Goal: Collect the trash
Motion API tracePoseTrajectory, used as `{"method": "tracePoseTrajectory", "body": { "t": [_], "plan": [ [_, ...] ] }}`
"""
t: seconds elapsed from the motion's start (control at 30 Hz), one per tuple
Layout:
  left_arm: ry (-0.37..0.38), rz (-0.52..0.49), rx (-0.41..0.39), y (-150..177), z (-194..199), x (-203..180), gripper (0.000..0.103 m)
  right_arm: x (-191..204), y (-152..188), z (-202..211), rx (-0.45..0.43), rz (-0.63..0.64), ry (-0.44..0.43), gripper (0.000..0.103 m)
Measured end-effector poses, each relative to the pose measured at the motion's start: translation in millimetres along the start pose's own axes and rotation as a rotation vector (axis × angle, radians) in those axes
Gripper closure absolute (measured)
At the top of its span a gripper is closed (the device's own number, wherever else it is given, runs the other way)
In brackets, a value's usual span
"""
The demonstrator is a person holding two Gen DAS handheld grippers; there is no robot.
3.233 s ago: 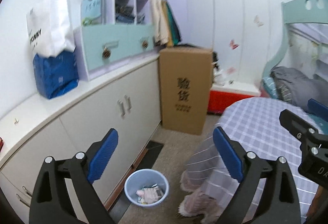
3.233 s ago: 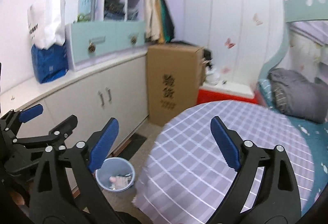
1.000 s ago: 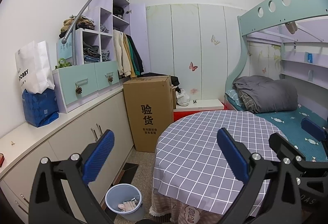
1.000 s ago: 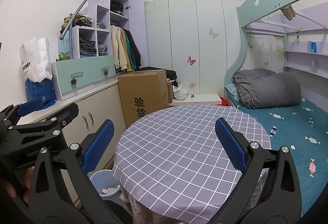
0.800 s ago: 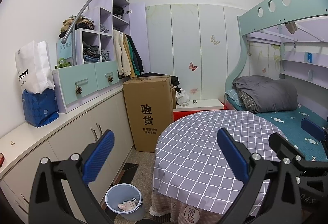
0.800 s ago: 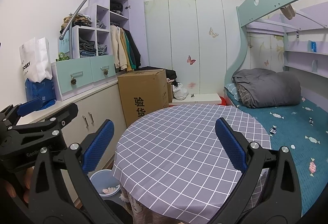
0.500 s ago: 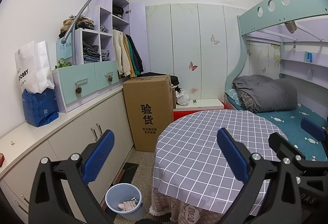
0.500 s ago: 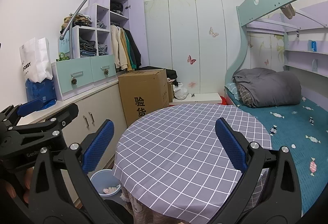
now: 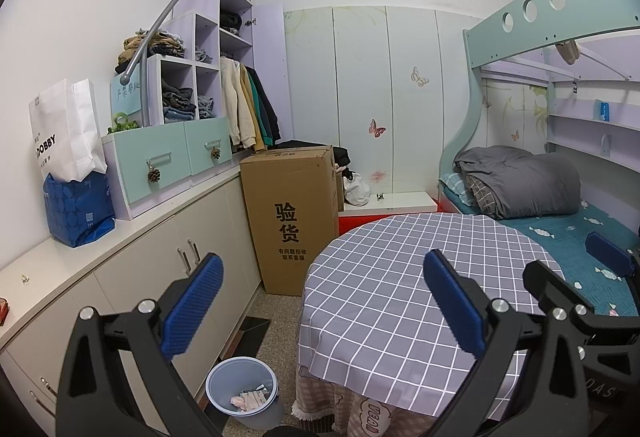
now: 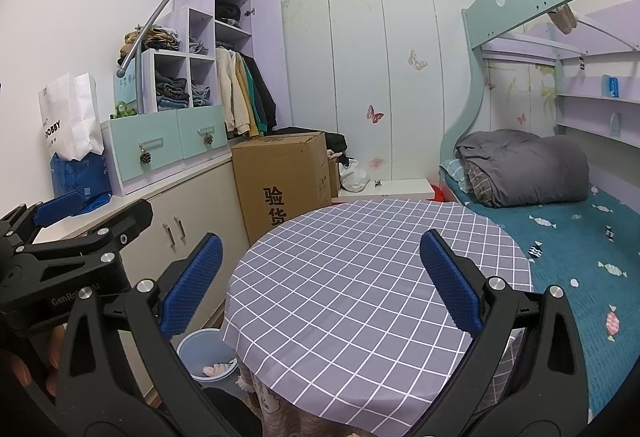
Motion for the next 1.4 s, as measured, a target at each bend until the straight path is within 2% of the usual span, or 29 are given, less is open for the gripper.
{"method": "tracePoseTrajectory", "body": {
  "t": [1.4],
  "plan": [
    [-0.001, -0.003, 0.003, 2.5, 0.0, 4.7, 0.005, 9.4, 1.4, 2.1, 0.009, -0.004, 0.0, 0.006]
  ]
}}
Point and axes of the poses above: each gripper's, at about its wrist camera, not at the fingertips, and z roughly against the way its jaws point, x to its left, y to its underside, the point moved 2 cm from there along -z, roughly the way its jaws point
